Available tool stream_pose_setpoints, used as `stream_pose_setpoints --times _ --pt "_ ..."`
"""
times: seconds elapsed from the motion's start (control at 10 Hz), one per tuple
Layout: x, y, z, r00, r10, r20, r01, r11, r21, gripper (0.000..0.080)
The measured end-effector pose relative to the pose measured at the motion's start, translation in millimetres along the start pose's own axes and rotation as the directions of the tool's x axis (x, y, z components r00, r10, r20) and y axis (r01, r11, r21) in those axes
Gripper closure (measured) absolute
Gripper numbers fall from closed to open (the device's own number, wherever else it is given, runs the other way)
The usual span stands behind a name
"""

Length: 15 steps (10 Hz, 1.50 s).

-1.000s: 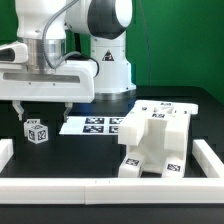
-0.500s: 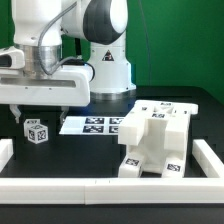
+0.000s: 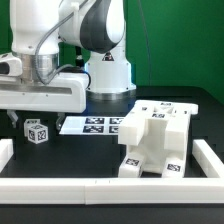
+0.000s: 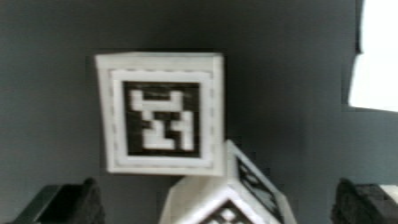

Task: Assemble chair

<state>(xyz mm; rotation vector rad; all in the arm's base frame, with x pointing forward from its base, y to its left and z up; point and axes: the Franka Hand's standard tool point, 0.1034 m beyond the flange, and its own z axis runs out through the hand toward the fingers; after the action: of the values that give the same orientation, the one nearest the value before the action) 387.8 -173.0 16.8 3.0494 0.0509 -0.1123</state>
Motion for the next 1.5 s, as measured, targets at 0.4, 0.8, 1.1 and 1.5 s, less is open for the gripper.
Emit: stream_pose_setpoints --times 0.4,0.8,1.1,1.5 --pt "0.3 -0.2 0.0 1.000 -0.001 0.001 0.001 1.000 0.001 0.0444" --pt "12.6 -13.4 -3.5 0.999 0.049 0.013 -0.049 0.998 0.025 0.0783" --pt "38.1 -44.0 -11.9 0.992 0.123 0.012 -0.123 0.991 0.056 0.0798" --pt "39.0 -43.7 -11.5 0.991 0.133 0.009 -0.133 0.989 0.059 0.0798"
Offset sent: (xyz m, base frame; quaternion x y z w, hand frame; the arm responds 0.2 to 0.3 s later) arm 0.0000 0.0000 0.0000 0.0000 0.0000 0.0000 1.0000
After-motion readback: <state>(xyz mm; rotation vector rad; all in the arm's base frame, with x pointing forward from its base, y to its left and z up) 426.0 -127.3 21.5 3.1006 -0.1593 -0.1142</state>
